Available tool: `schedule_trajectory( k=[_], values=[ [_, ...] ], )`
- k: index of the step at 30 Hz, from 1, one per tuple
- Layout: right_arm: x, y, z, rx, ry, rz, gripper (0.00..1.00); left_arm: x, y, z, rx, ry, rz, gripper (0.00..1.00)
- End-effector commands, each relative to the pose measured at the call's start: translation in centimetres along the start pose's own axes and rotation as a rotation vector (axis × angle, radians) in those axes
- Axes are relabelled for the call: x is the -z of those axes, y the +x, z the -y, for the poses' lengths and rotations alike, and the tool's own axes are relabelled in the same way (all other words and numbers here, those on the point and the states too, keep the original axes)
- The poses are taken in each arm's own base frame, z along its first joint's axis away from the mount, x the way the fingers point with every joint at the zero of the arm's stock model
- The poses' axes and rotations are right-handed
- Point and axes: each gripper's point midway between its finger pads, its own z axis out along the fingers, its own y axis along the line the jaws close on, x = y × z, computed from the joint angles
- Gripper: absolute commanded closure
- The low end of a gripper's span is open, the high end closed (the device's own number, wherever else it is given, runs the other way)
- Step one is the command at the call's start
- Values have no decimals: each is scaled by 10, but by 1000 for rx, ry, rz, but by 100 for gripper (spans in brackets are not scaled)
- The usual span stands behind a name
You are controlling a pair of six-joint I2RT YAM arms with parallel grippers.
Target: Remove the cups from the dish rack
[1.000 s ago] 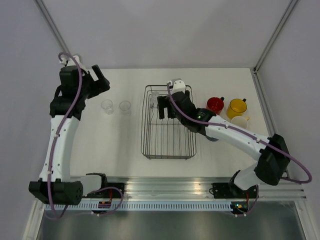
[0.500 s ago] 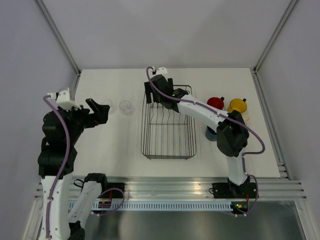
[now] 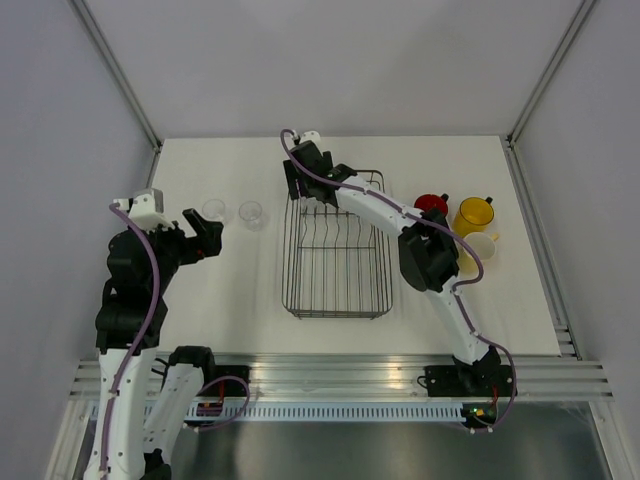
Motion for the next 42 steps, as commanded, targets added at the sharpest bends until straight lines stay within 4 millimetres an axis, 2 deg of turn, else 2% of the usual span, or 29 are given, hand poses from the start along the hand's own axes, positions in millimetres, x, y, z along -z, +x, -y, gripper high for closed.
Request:
schedule_trajectory(
  k=[1,5,11,14,16,17,21,25,27,30,32,33,35,36,37,38,39,40,41,42],
  values=[
    [-12,-3,2,20,-9,-15,21,-10,-4,-3,-49,-1,33,0],
    [-25,6,2,24,-4,-43,26,-11,0,-3,-54,5,29,0],
    [-27,13,2,22,-3,-56,33,-12,3,-3,-53,14,26,0],
    [-26,13,4,29,0,-57,42,-12,5,-3,-53,15,20,0],
    [-20,4,5,22,0,-36,51,-12,4,-2,-52,19,22,0],
    [-17,4,6,22,4,-36,52,-13,4,-2,-53,17,21,0],
    [0,-15,11,15,13,6,59,-13,5,1,-47,33,14,0],
    [24,-39,18,9,21,57,62,-13,5,3,-44,43,10,0],
    [32,-45,20,11,21,68,63,-13,5,4,-41,49,9,0],
    [60,-67,23,-4,8,110,64,-13,3,10,-33,78,5,0],
    [72,-70,25,-11,-1,118,64,-13,1,17,-23,113,0,0],
    [91,-84,23,-28,-38,152,65,-11,3,27,-11,166,-14,0],
    [103,-80,23,-34,-73,150,66,-13,3,41,6,241,-28,0],
    [127,-97,18,-58,-134,200,66,-10,6,57,31,331,-53,0],
    [129,-85,15,-50,-168,180,66,-8,7,66,47,381,-64,0],
    [138,-87,12,-55,-200,192,66,-9,12,72,68,422,-84,0],
    [162,-102,9,-78,-251,245,66,-4,8,90,98,528,-82,0],
    [167,-93,-2,-70,-335,236,67,-4,15,95,122,575,-103,0],
    [176,-88,-5,-71,-376,223,67,-2,14,103,135,630,-100,0],
    [187,-95,-12,-78,-435,263,67,7,6,119,114,749,-65,0]
  ],
)
